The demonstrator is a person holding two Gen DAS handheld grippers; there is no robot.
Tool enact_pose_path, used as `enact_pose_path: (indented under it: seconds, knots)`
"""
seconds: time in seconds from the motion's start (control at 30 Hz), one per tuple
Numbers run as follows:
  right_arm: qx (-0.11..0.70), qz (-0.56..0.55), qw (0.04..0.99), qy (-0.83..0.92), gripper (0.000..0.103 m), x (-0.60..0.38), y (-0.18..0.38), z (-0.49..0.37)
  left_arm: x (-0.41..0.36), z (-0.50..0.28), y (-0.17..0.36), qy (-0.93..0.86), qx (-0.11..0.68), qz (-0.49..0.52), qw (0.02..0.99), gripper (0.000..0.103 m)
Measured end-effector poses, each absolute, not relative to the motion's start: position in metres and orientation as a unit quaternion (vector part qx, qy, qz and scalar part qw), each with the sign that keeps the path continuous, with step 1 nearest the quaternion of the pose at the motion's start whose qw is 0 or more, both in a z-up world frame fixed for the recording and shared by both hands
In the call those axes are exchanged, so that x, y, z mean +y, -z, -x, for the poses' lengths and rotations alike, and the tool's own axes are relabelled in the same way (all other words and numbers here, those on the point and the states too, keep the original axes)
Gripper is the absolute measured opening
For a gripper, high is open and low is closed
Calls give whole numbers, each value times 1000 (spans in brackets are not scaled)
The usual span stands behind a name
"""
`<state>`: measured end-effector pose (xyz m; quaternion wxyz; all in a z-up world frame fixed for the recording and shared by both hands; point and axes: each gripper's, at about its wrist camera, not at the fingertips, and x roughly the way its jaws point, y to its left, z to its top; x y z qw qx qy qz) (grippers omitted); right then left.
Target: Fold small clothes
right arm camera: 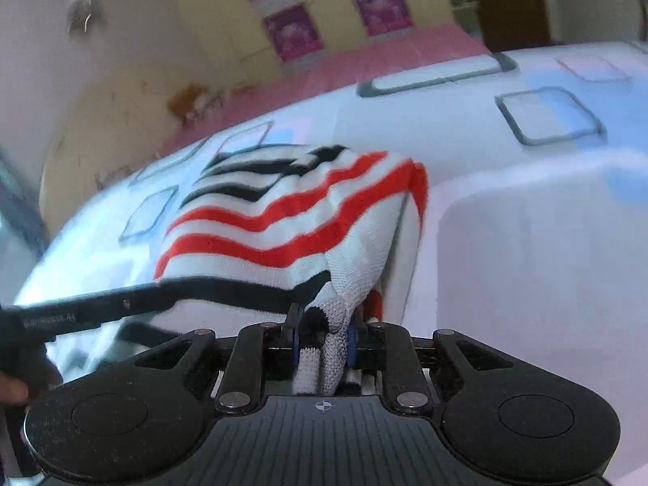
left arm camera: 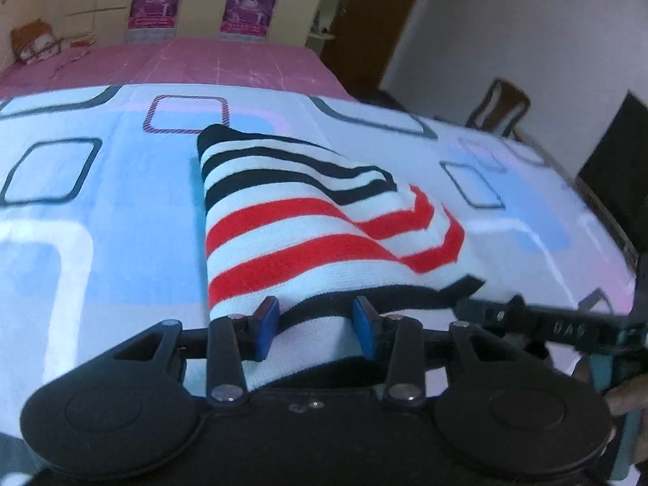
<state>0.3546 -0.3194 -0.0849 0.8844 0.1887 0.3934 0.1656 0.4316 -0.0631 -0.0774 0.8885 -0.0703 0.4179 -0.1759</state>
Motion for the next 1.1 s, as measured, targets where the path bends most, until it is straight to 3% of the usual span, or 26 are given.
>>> enact_pose_path:
  seconds: [0.7, 0.77, 0.8, 0.83, 0.9, 1.03, 1.07, 1.1]
  knots:
    - [403, -192, 881, -158, 20, -317, 77, -352, -62, -453, 79, 237, 445, 9, 864, 41]
    - [408, -215, 874, -151, 23, -325, 70, -355, -57, -450, 73, 237, 438, 15, 867, 40]
    - [399, -216, 881, -136, 34, -328, 62, -354, -52, -447, 67, 237, 423, 31, 874, 41]
    - [379, -201, 896, -114, 38, -329, 51, -353, -47, -445, 60, 242, 405, 50, 880, 41]
    - [351, -189, 910, -109, 38, -329, 34, -358, -43, -448, 53, 245, 385, 66, 888, 41]
    - [355, -117, 918, -132, 36, -301, 18, -390, -55, -467, 66, 231, 402, 51, 884, 40]
    - [363, -94, 917, -139, 32, -292, 22, -397, -57, -471, 73, 234, 415, 65, 877, 41]
    - [382, -71, 911, -140, 19, -285, 31, -404, -61, -472, 81, 241, 425, 64, 870, 42]
